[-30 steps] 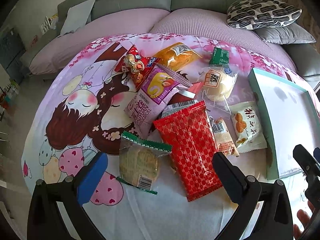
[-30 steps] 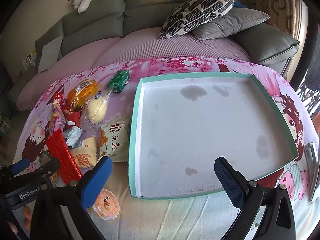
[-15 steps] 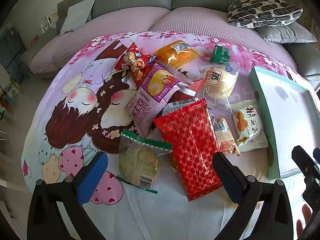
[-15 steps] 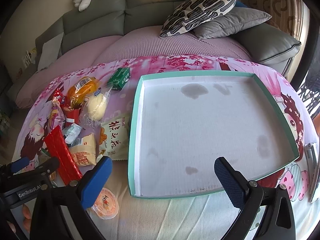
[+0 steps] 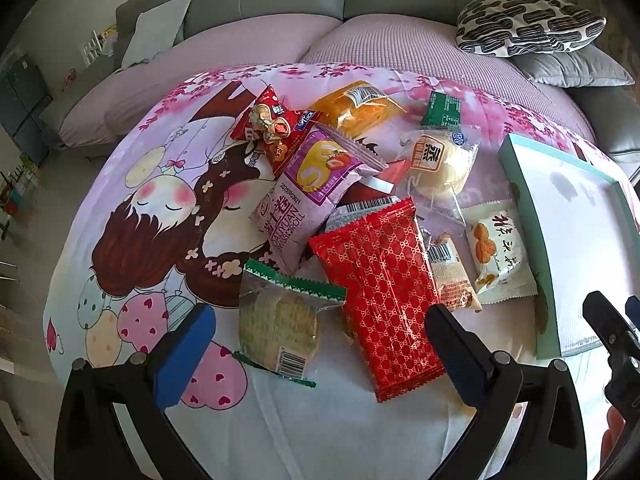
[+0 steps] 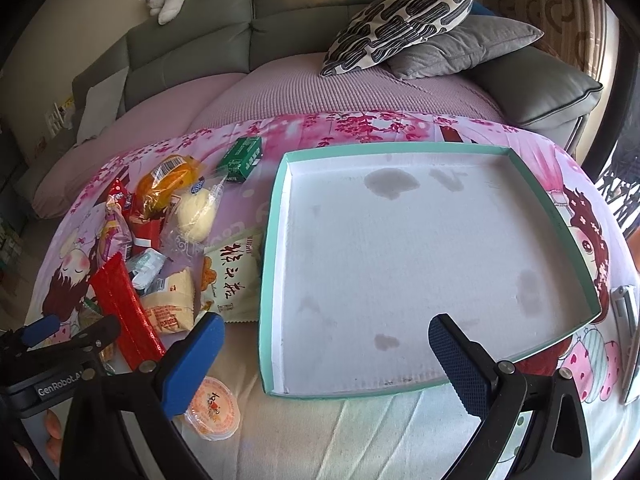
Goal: Organize snacks
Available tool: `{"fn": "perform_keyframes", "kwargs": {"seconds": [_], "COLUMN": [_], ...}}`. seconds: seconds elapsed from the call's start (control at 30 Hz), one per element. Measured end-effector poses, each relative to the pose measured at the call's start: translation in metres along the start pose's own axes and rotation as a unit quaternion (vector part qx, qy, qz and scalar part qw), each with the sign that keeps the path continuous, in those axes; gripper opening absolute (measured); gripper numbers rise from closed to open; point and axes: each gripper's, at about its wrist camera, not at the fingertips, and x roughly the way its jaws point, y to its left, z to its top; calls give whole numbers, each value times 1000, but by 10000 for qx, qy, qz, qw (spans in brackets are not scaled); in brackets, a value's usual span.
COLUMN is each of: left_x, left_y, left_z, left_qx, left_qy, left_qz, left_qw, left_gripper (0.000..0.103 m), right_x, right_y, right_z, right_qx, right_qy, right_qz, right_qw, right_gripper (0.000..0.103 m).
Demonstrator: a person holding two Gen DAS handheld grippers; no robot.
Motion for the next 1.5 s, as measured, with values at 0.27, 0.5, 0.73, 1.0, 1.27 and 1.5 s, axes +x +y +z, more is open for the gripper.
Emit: {"fn": "perform_keyframes", "kwargs": {"seconds": [0.27, 0.5, 0.73, 1.0, 1.27, 1.5], "left_x": [0, 1, 0, -5, -2, -2], "left_y": [0, 1, 2, 18, 33, 44], "left_z": [1, 1, 0, -7, -19, -19], "left_qx": [16, -15, -43, -281, -495, -861], "left_qy": [16, 54, 44, 67, 165, 95], "left_qz": [-8, -8, -18, -61, -185, -566], "left_qw": [10000, 10000, 10000, 9996, 9985, 9946], "left_gripper": [103, 103, 103, 103, 103, 103], "right_x": [2, 6, 7, 2, 3, 15], "right_y": [7, 11, 16, 43, 78, 91], "right_z": [-2, -3, -4, -14, -50, -64], "right_qx": [-157, -265, -379, -842, -1310, -1627], "right_qy": [59, 146, 190, 284, 567, 720], "right_qz": [78, 22, 41, 316, 552, 310], "right_qw": [9998, 9995, 9991, 9955, 9882, 9836], "right_gripper": [103, 103, 103, 103, 103, 103]}}
